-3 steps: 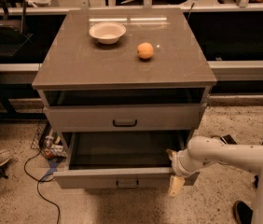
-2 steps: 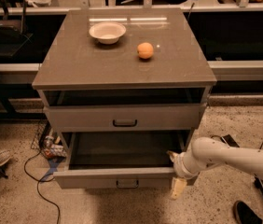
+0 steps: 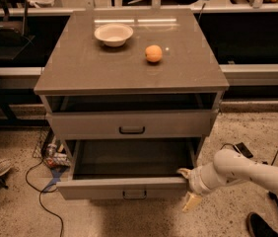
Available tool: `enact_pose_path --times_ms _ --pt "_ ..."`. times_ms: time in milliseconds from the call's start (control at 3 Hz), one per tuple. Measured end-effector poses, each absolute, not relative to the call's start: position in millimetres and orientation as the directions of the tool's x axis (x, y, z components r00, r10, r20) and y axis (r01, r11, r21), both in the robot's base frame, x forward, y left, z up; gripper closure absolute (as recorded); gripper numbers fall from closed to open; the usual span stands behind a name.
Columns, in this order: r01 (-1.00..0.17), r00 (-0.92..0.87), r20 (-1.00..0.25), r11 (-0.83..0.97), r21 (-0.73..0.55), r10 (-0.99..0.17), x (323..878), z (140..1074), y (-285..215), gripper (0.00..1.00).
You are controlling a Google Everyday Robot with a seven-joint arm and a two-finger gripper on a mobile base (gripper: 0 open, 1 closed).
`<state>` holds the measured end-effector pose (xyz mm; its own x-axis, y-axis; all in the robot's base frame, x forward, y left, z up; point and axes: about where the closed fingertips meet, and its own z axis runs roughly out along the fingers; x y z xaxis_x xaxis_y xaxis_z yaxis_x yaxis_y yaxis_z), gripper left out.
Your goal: Open middle drawer
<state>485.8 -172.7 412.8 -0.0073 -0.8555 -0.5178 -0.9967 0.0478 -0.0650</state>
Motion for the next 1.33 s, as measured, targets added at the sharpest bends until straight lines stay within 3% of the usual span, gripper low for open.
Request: enact_pose_path --times_ms 333,1000,1333 --pt "-0.999 -0.013 -0.515 0.038 -0.038 -0.857 475.1 407.7 -173.4 0.49" --pt "-0.998 -0.029 -0.507 0.053 -0.033 -0.861 462.2 409.9 -180.7 0.96" --pt "-0.994 -0.063 -0.534 0.101 -0.041 -0.843 437.1 408.3 -192.4 1.0"
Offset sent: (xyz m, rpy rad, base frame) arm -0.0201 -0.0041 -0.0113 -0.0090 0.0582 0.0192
